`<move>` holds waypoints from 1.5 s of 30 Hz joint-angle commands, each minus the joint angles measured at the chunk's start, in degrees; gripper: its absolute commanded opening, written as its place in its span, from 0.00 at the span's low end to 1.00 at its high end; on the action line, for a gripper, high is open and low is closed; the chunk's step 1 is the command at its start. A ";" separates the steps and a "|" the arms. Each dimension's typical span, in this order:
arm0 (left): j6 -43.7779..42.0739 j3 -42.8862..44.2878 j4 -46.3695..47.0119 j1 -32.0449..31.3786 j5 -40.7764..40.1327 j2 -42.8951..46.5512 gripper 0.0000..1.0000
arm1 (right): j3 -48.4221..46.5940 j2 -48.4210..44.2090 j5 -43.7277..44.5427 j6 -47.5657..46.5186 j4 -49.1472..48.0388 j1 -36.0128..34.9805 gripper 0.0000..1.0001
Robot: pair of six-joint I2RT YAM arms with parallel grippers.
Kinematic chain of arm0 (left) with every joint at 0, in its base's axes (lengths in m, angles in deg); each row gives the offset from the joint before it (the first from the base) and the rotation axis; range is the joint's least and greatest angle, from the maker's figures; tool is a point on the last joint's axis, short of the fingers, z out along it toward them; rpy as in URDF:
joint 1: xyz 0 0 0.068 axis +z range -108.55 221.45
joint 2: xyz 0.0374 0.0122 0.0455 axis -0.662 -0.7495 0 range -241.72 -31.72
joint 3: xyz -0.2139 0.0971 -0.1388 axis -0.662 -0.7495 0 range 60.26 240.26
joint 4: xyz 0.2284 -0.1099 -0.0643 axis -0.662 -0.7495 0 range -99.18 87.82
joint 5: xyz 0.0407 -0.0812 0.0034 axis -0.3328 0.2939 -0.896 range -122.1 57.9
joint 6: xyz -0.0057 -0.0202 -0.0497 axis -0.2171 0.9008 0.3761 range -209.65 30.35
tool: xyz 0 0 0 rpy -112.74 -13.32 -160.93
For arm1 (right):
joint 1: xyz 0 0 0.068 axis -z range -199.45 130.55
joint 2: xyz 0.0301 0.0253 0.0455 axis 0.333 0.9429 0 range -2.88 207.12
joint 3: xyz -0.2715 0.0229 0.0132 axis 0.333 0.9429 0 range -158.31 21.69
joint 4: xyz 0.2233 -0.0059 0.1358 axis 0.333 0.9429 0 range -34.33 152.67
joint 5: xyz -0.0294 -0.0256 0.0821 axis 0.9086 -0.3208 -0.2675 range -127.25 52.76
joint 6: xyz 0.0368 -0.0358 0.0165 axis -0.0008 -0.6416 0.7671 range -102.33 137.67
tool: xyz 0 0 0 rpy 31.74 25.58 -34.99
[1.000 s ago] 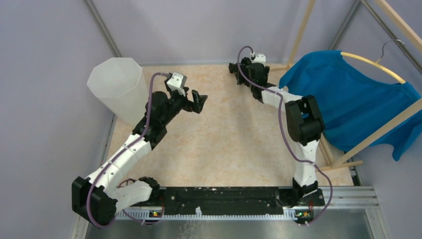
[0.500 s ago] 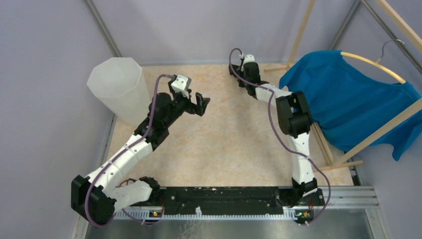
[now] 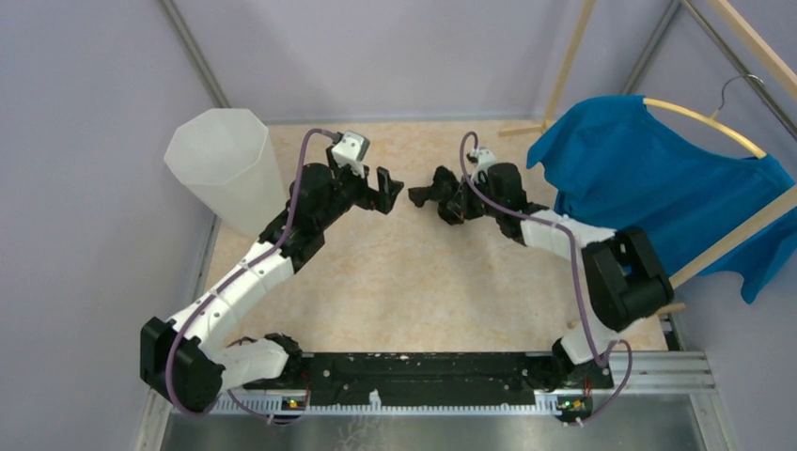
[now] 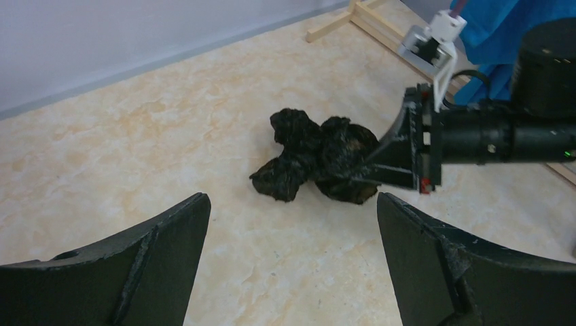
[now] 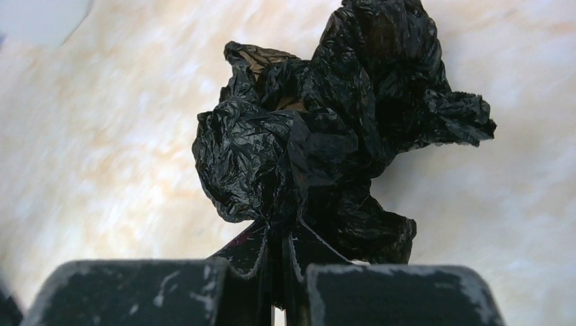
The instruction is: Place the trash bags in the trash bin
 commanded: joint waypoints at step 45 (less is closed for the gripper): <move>-6.61 9.46 -11.79 -9.50 8.01 -10.56 0.76 | 17.36 -29.56 -39.22 25.95 -15.59 9.02 0.00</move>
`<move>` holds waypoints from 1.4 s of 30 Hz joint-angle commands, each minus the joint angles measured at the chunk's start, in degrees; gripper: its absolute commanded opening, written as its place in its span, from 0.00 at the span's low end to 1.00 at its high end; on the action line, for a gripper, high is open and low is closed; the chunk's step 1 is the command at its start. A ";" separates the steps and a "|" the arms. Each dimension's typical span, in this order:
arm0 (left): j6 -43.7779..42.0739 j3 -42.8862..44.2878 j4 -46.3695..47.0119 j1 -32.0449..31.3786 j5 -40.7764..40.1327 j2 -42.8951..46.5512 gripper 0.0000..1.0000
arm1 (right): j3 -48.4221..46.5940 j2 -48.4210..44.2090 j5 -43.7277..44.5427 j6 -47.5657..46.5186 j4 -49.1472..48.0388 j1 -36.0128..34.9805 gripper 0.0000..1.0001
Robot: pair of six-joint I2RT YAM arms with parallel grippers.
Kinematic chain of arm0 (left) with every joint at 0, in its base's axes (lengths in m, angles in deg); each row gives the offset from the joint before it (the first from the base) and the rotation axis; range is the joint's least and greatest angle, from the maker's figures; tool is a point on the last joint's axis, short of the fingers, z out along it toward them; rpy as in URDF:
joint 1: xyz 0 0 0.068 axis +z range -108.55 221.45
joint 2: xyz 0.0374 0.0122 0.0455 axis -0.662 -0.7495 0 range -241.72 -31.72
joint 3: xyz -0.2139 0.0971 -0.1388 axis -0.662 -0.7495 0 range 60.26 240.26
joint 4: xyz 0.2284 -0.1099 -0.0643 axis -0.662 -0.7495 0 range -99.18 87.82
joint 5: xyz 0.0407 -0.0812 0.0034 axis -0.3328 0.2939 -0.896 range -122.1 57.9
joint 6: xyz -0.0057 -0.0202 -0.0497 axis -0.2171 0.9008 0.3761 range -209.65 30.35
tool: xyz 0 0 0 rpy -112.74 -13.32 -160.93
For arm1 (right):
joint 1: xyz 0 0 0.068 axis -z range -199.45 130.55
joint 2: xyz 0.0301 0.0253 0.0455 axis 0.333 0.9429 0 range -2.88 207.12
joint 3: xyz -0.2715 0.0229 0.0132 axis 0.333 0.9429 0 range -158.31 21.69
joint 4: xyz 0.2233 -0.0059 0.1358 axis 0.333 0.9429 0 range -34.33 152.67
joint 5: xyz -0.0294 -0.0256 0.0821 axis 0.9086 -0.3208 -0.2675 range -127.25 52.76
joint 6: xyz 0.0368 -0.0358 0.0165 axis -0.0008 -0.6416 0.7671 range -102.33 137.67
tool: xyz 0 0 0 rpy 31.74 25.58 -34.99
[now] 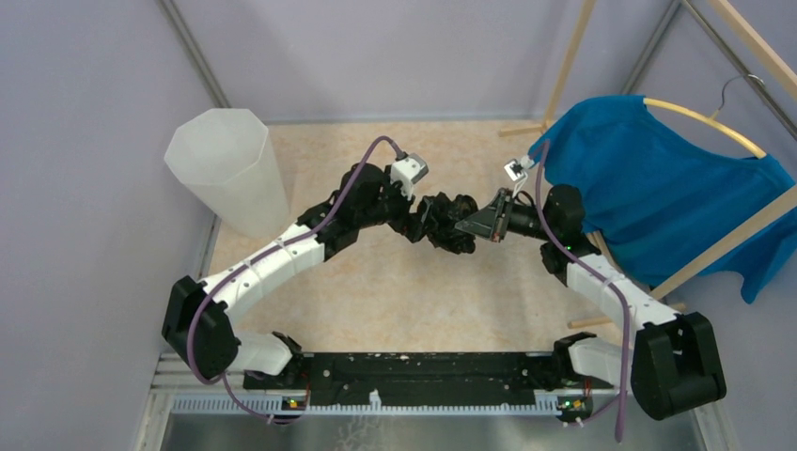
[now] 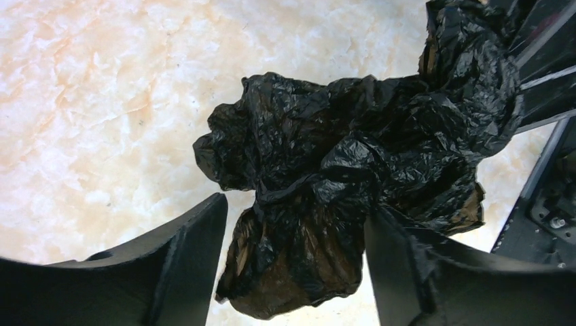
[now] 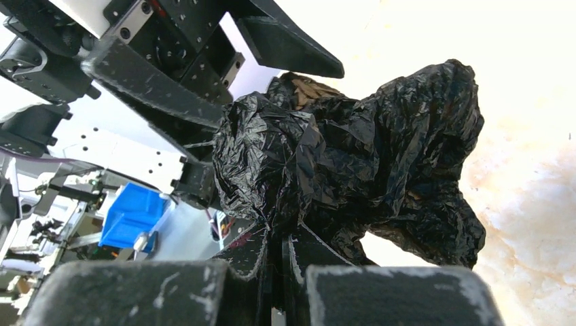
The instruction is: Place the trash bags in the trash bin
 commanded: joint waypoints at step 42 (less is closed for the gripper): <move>-0.15 -10.18 16.02 -0.17 -17.10 22.26 0.00 | 10.14 5.80 5.04 -6.06 -27.90 -4.65 0.76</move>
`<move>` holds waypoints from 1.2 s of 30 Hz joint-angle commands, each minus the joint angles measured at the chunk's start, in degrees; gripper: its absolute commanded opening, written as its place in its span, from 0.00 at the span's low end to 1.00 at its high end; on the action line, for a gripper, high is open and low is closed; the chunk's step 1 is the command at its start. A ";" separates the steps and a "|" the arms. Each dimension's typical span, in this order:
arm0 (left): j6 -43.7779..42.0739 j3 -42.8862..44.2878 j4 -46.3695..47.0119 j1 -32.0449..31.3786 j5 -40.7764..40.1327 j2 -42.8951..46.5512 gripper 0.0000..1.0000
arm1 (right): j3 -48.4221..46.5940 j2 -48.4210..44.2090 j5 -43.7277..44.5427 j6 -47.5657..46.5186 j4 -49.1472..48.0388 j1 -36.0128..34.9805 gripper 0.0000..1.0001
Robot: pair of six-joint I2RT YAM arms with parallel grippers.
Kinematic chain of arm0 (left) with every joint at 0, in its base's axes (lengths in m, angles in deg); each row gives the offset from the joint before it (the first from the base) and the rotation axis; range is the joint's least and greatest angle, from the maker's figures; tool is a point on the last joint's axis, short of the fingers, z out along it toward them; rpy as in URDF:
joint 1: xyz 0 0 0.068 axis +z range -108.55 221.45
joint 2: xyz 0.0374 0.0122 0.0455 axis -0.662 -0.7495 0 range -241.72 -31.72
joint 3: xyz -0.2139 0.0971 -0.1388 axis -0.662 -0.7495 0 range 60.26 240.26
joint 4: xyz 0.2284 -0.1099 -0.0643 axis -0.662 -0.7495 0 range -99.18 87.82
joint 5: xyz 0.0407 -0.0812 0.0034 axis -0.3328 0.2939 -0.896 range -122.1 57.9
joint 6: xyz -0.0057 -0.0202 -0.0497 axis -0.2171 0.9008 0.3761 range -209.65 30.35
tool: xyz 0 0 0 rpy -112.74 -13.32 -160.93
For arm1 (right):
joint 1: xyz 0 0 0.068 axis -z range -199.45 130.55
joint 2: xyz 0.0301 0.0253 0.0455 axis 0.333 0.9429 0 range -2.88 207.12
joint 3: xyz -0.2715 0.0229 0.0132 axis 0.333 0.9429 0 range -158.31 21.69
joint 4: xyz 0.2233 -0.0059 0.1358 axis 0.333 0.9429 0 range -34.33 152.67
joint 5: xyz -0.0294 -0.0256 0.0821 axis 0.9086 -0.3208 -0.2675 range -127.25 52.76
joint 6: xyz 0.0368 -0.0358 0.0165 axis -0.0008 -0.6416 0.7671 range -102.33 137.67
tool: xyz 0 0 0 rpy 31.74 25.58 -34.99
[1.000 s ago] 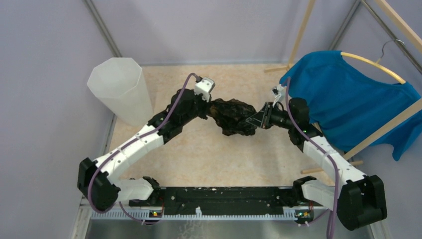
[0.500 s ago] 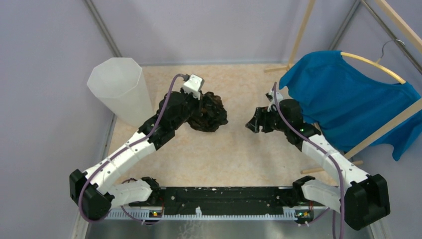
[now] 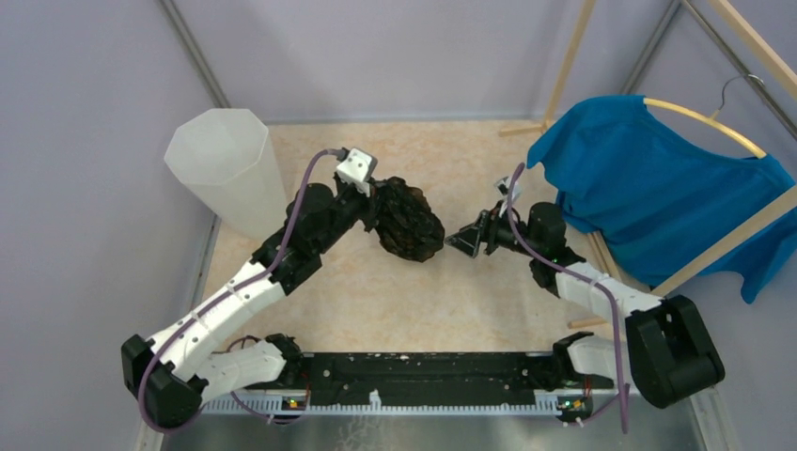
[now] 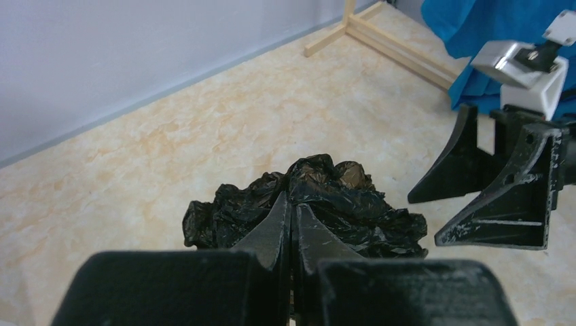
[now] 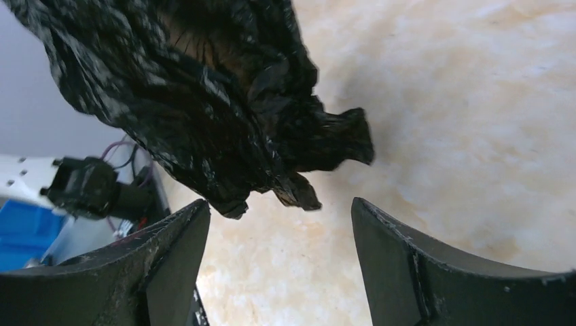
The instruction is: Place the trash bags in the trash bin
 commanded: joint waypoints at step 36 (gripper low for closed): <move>3.71 -6.86 14.63 -0.05 7.41 12.77 0.00 | 6.83 34.40 -2.46 17.12 -74.57 -14.23 0.58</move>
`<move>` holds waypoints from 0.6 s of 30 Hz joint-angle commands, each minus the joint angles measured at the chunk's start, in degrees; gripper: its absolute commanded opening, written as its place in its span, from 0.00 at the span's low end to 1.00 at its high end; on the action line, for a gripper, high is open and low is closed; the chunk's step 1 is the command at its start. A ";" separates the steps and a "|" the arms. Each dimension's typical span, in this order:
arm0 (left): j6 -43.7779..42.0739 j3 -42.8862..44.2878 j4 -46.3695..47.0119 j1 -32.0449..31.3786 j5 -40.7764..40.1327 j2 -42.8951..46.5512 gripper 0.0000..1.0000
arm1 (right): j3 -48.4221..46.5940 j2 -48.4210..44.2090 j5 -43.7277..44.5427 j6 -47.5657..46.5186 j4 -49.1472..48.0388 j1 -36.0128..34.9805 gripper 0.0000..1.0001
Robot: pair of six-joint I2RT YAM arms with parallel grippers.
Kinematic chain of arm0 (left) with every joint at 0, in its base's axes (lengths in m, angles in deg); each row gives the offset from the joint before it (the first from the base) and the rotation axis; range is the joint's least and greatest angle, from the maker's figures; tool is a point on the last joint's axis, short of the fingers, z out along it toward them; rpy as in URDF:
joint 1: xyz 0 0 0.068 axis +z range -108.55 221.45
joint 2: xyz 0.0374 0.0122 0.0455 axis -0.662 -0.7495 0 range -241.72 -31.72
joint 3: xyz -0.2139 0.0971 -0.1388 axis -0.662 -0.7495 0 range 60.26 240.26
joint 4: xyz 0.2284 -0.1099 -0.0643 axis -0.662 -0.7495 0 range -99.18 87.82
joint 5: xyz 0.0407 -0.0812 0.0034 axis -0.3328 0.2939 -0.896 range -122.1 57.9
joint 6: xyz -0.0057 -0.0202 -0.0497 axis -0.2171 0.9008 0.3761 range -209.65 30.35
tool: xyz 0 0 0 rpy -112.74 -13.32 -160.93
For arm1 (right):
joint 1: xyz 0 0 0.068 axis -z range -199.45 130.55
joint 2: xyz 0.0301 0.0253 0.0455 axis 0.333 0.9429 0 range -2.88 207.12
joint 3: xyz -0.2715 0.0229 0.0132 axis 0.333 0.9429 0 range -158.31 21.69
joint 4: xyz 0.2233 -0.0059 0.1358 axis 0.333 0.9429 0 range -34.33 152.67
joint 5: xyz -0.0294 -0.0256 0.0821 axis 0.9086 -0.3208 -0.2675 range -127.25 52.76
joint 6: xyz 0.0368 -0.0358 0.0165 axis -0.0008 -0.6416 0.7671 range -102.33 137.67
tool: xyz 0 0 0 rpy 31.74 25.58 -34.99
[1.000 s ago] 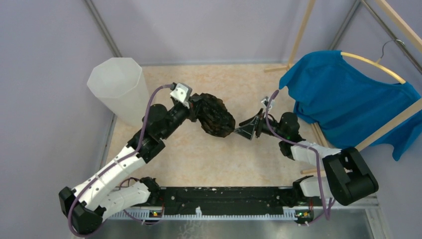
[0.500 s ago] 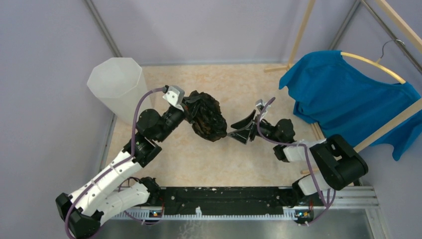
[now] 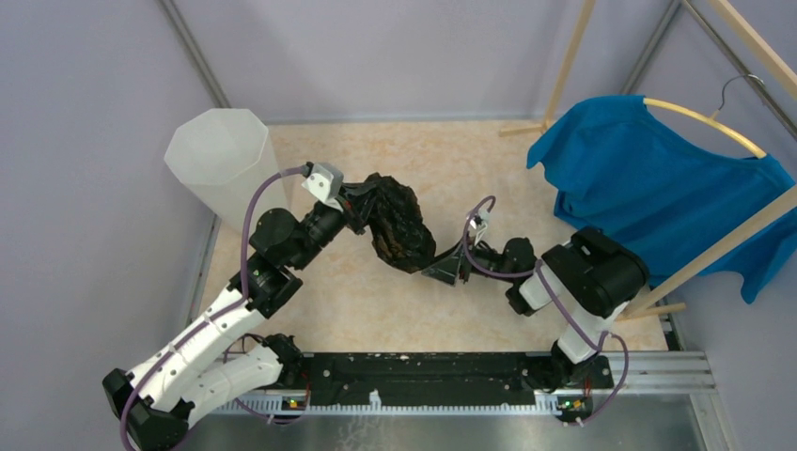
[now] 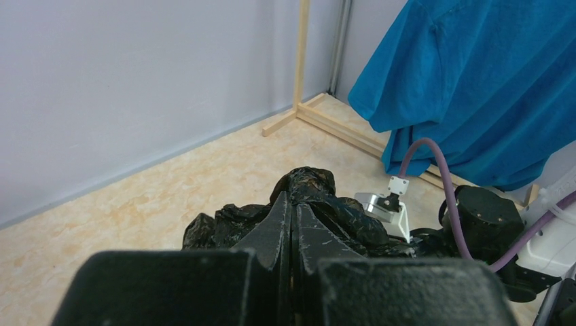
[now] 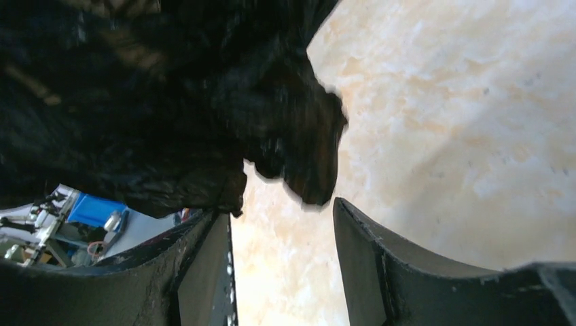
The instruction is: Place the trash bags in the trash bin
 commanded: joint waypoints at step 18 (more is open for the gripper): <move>0.46 0.66 2.55 0.01 -1.45 -0.53 0.00 | -1.08 -4.93 5.41 -0.99 -9.85 -5.01 0.66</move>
